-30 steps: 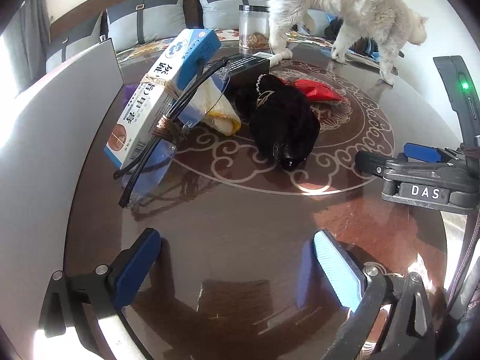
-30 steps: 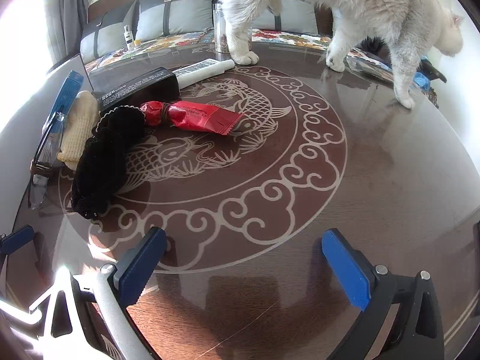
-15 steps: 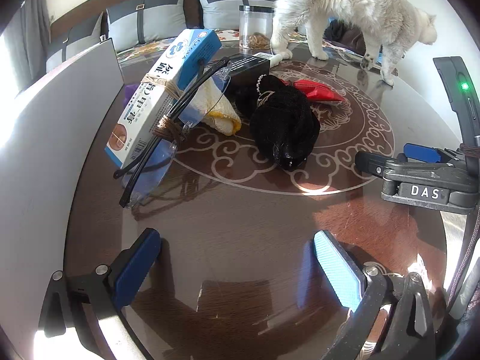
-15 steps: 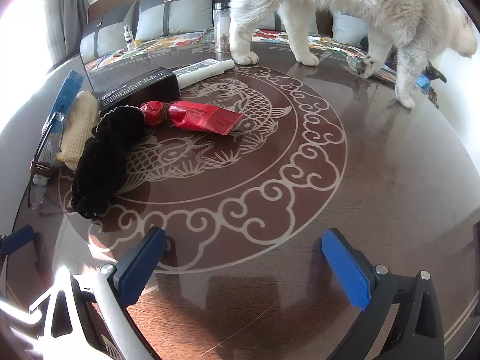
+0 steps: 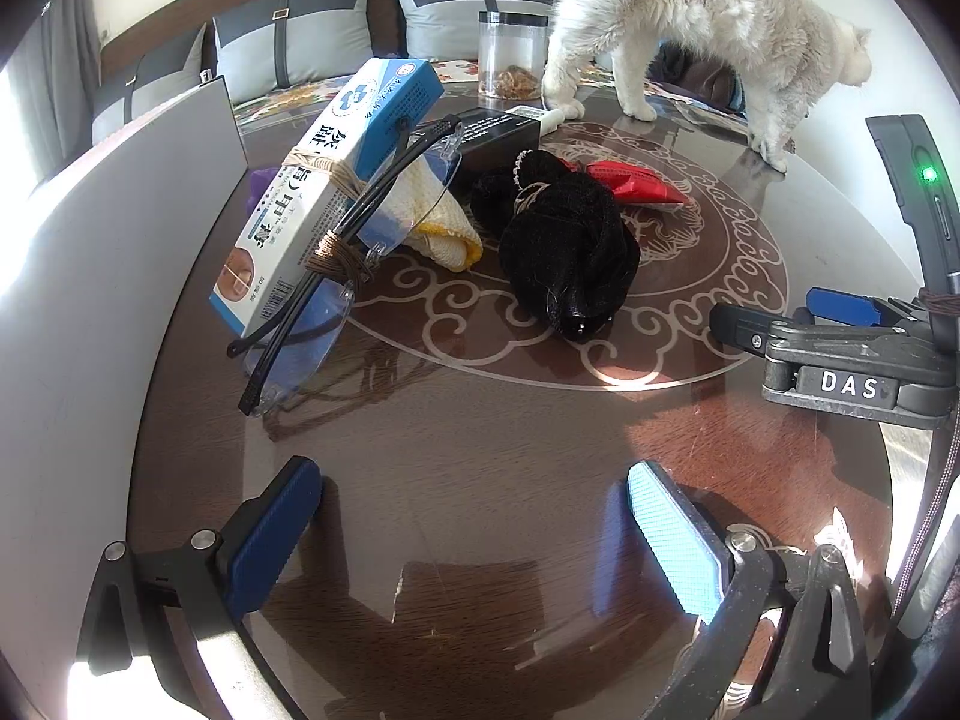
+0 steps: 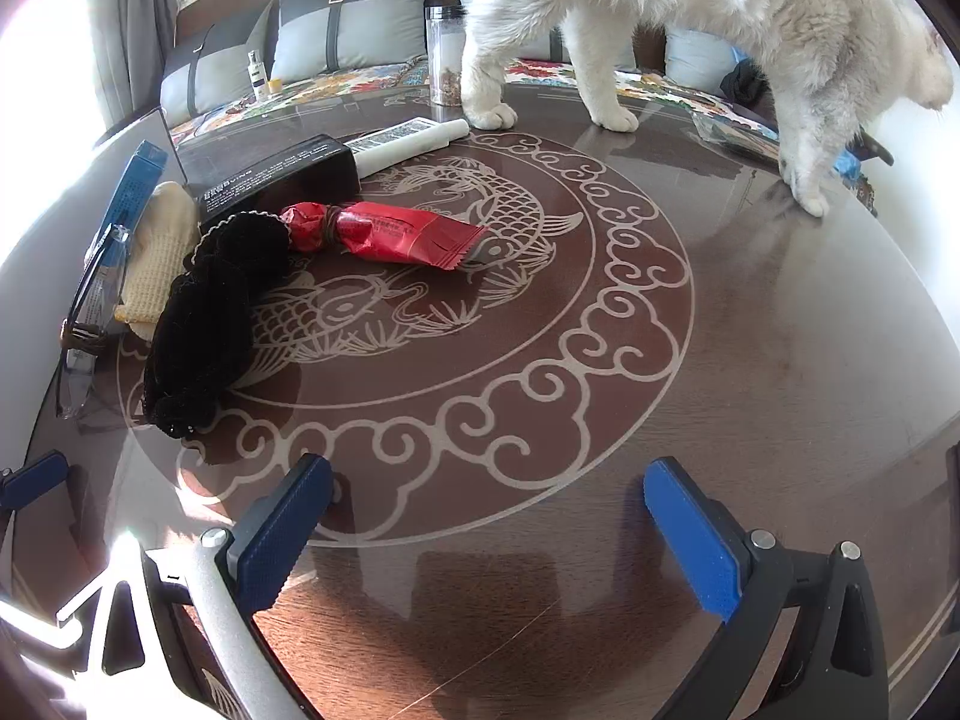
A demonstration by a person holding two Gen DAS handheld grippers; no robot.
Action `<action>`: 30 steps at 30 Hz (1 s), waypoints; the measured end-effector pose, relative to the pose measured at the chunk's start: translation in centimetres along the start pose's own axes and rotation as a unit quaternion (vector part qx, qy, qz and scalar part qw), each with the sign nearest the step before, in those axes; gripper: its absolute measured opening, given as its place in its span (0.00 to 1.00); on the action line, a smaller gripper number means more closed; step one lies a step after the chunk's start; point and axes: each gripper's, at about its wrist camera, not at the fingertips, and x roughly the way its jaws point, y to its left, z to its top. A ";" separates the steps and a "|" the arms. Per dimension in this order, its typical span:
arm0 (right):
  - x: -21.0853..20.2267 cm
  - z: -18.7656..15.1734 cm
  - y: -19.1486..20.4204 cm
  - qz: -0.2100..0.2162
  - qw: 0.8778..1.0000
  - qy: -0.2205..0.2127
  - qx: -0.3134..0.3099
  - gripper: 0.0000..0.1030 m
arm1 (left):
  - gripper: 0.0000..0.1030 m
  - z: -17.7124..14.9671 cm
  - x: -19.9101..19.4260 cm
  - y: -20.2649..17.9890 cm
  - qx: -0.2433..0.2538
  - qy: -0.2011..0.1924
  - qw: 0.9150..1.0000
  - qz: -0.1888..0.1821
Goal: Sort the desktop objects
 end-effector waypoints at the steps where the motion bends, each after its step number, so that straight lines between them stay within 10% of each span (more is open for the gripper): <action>1: 0.0 0.0 0.0 0.000 1.000 0.000 0.000 1.00 | 1.00 0.0 0.0 0.0 0.000 0.000 1.000 0.000; 30: 0.0 0.0 0.0 0.000 1.000 0.000 0.000 1.00 | 1.00 0.0 -0.1 0.1 0.002 0.001 1.000 0.002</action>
